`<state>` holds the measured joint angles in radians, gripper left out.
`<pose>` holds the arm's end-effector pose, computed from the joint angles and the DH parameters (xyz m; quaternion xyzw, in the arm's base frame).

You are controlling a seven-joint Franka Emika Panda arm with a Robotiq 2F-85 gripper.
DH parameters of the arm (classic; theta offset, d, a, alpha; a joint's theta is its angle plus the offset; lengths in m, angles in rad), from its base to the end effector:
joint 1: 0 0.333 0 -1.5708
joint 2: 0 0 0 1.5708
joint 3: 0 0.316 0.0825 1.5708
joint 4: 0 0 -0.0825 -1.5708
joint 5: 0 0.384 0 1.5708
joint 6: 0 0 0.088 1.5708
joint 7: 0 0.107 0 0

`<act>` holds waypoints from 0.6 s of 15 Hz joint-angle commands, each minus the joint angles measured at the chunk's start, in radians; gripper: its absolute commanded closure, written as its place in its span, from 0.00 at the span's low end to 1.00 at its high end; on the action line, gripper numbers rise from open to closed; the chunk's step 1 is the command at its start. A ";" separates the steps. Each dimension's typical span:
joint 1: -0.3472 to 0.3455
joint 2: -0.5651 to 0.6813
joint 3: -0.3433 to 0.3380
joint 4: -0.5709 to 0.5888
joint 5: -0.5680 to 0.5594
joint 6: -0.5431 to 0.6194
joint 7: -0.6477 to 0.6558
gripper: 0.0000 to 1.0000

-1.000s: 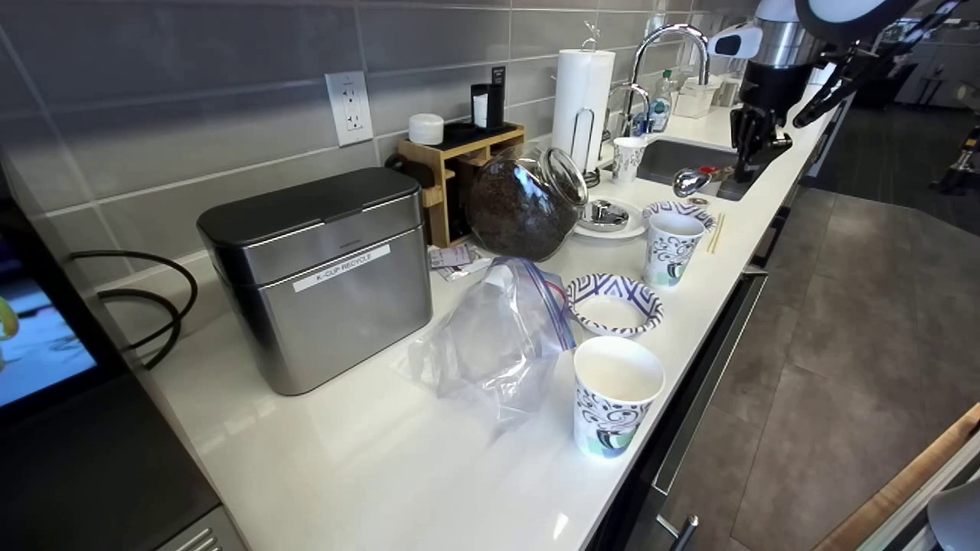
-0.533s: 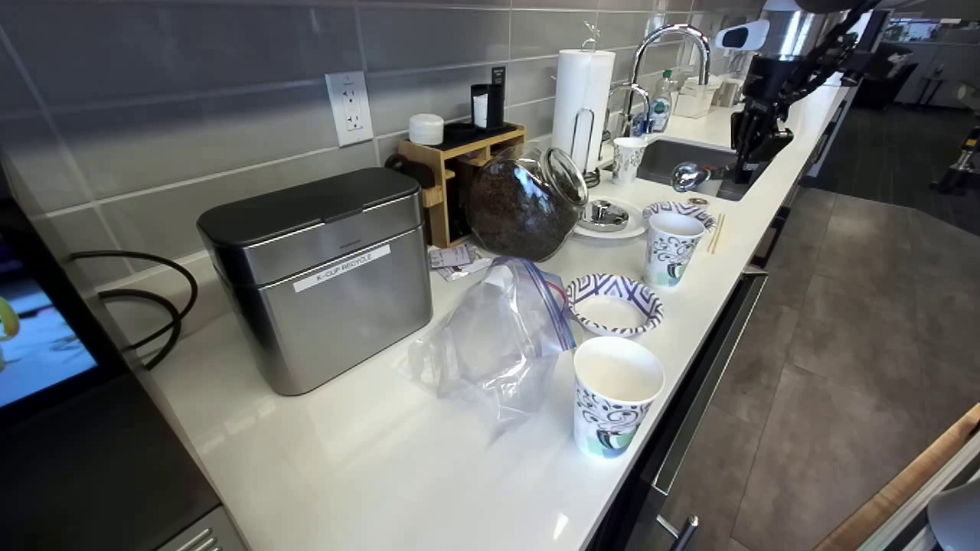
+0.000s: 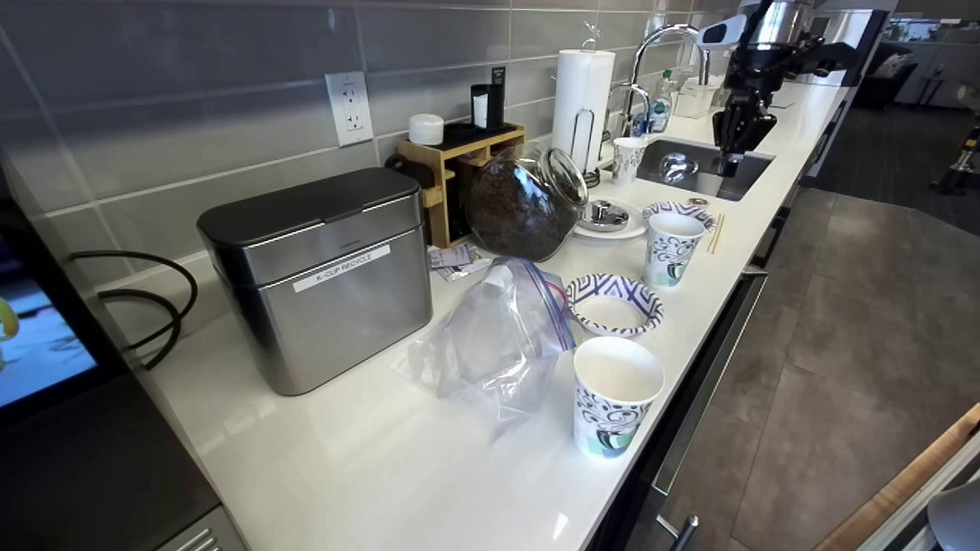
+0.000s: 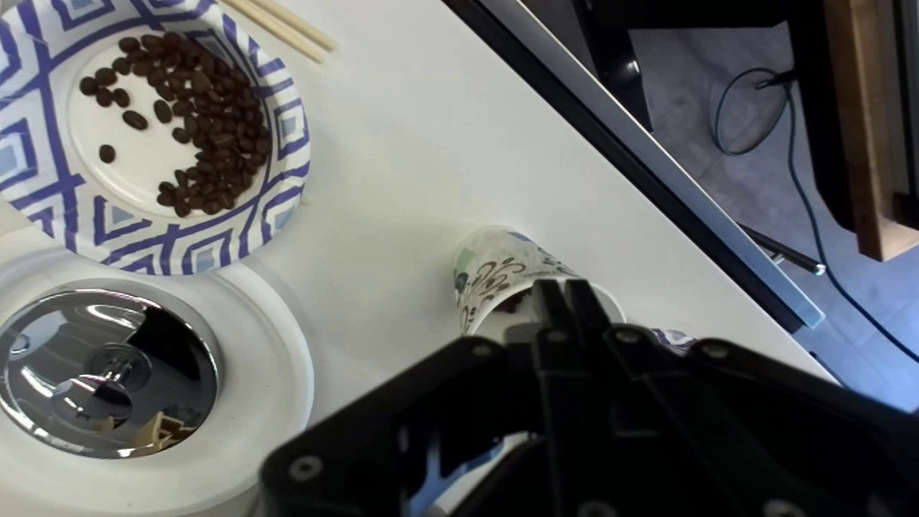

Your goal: Empty a scoop of coffee grounds into the paper cup

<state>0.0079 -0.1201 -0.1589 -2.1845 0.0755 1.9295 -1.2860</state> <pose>0.4893 -0.0704 0.4290 -0.8481 -0.5235 0.0226 0.0779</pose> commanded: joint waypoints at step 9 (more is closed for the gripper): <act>-0.068 0.282 0.071 0.372 0.076 -0.385 0.079 0.96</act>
<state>-0.0316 0.1636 -0.1184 -1.8126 0.1553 1.5448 -1.2099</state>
